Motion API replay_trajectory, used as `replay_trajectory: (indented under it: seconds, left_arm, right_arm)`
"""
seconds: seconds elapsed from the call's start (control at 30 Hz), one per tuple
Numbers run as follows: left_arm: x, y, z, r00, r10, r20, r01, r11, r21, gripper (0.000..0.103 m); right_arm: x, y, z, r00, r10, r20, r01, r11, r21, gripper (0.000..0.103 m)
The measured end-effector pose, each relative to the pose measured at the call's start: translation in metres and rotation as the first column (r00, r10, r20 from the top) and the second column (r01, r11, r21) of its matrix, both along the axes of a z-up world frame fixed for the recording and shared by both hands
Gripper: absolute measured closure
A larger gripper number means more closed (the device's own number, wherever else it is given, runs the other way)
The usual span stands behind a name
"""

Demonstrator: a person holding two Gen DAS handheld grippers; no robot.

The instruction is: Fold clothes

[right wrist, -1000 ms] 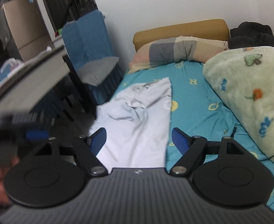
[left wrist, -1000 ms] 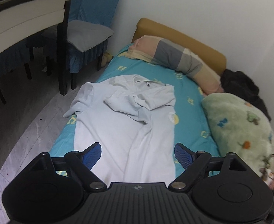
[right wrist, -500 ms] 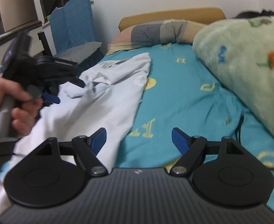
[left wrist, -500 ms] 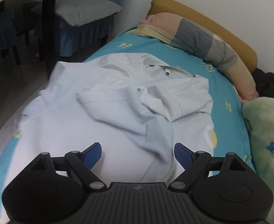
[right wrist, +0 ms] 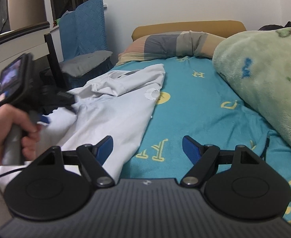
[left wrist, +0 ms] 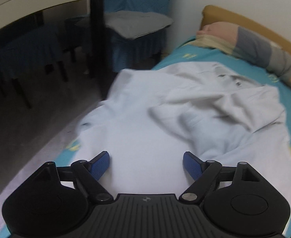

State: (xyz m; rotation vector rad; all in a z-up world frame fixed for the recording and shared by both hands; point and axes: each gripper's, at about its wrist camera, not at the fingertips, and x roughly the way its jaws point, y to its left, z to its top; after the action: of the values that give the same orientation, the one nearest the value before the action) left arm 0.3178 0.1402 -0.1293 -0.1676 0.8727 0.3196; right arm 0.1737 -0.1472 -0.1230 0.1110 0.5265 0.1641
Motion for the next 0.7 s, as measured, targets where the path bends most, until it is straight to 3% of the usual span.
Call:
replay_trajectory:
  seconds: [0.07,0.2,0.37,0.43,0.53,0.63,0.7]
  left_arm:
    - [-0.017,-0.002,0.018,1.0,-0.005,-0.006,0.005,1.0,-0.014,0.025]
    - [-0.057,-0.025,0.079,0.996,-0.06,0.06,0.063,0.997,-0.051,0.02]
    - [-0.138,-0.066,0.152,0.956,-0.213,0.203,0.23,0.971,-0.061,0.004]
    - [-0.168,-0.074,0.166,0.932,-0.268,0.245,0.293,0.953,-0.072,0.002]
    - [-0.195,-0.082,0.175,0.904,-0.338,0.264,0.354,0.935,-0.016,0.0]
    - [-0.217,-0.091,0.183,0.873,-0.406,0.272,0.41,0.911,0.043,0.0]
    - [-0.22,-0.092,0.183,0.854,-0.438,0.28,0.445,0.895,0.043,0.0]
  right_arm:
    - [-0.006,-0.002,0.001,1.0,-0.003,0.008,0.003,1.0,-0.004,0.024]
    - [-0.023,-0.004,0.007,0.999,0.021,0.03,-0.021,1.0,0.003,0.024]
    - [-0.05,0.001,0.016,0.992,0.12,0.041,-0.119,0.993,-0.009,0.025]
    - [-0.06,0.004,0.018,0.988,0.152,0.033,-0.151,0.988,-0.02,0.026]
    - [-0.067,0.004,0.019,0.987,0.158,0.024,-0.159,0.987,0.008,0.027]
    - [-0.056,0.007,0.017,0.982,0.189,0.018,-0.189,0.982,0.021,0.028]
    - [-0.037,0.014,0.018,0.978,0.209,0.01,-0.209,0.978,0.001,0.028]
